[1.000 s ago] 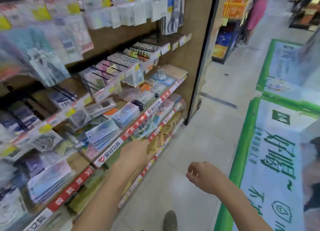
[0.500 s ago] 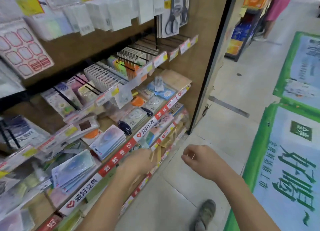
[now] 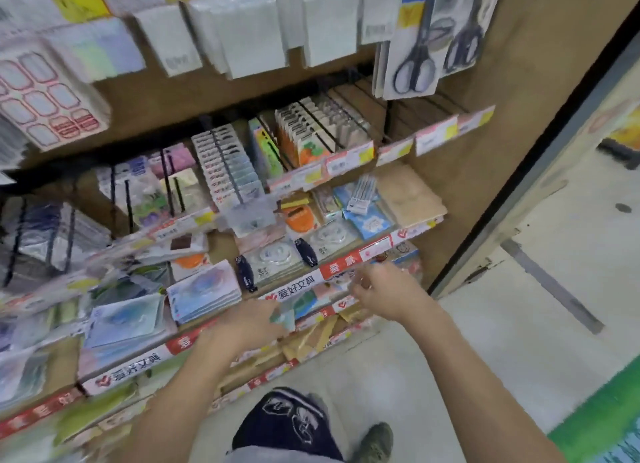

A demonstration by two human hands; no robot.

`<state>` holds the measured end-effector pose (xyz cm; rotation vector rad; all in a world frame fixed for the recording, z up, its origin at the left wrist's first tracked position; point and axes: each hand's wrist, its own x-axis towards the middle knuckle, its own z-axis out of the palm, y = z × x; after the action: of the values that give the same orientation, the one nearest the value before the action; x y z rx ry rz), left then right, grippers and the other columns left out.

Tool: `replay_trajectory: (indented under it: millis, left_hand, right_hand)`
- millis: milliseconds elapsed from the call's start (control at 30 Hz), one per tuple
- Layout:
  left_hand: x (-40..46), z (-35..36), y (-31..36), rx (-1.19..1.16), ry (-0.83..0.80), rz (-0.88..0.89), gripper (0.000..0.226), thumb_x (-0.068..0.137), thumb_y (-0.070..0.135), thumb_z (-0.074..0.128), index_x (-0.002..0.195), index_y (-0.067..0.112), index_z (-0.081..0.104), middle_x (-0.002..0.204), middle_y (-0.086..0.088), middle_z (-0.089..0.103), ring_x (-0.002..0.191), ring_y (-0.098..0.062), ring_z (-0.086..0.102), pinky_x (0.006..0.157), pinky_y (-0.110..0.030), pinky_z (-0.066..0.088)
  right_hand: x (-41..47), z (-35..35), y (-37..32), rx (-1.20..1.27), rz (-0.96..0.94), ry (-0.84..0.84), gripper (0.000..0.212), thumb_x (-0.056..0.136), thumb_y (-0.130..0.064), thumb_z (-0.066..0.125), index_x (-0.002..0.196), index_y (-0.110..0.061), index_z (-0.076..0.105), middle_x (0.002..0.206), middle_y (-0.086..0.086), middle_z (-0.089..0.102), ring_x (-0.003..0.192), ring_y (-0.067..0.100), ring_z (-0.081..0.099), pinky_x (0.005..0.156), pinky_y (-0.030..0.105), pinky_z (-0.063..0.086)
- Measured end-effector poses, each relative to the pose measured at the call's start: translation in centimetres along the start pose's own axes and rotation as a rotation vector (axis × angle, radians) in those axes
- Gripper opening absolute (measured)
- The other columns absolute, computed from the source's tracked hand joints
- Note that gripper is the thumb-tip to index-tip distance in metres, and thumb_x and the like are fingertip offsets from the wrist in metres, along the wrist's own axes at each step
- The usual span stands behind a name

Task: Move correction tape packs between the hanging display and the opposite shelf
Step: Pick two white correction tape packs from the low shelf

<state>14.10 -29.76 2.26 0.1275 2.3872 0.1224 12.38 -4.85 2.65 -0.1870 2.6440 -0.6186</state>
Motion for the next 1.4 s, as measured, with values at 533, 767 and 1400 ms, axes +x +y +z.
replay_trajectory:
  millis: [533,767,1400]
  left_hand:
    - [8.5,-3.1,1.7,-0.181,0.116,-0.155,0.041,0.102,0.043,0.048,0.129,0.012,0.052,0.126,-0.012,0.060,0.117,-0.029,0.058,0.088,-0.035,0.046]
    - [8.5,-2.6,5.8,-0.375,0.127,-0.264,0.044,0.101,0.043,0.049,0.134,0.015,0.052,0.135,-0.010,0.057,0.121,-0.030,0.055,0.096,-0.039,0.046]
    - [6.3,3.2,13.3,-0.698,0.122,-0.704,0.047,0.104,0.044,0.047,0.141,0.016,0.045,0.137,-0.007,0.056,0.123,-0.026,0.055,0.098,-0.037,0.047]
  right_hand:
    - [17.9,-2.3,3.4,-0.123,-0.163,-0.260,0.019,0.097,-0.034,0.057,0.108,-0.021,0.067,0.115,0.011,0.068,0.102,0.027,0.064,0.079,0.031,0.047]
    - [22.6,-3.3,2.7,-0.325,-0.328,-0.385,0.025,0.099,-0.030,0.054,0.110,-0.014,0.068,0.115,0.012,0.068,0.108,0.029,0.062,0.075,0.030,0.043]
    - [29.1,-1.6,4.1,-0.484,-0.569,-0.492,0.069,0.093,-0.059,0.058,0.148,-0.020,0.042,0.152,0.006,0.044,0.140,0.032,0.040,0.107,0.047,0.040]
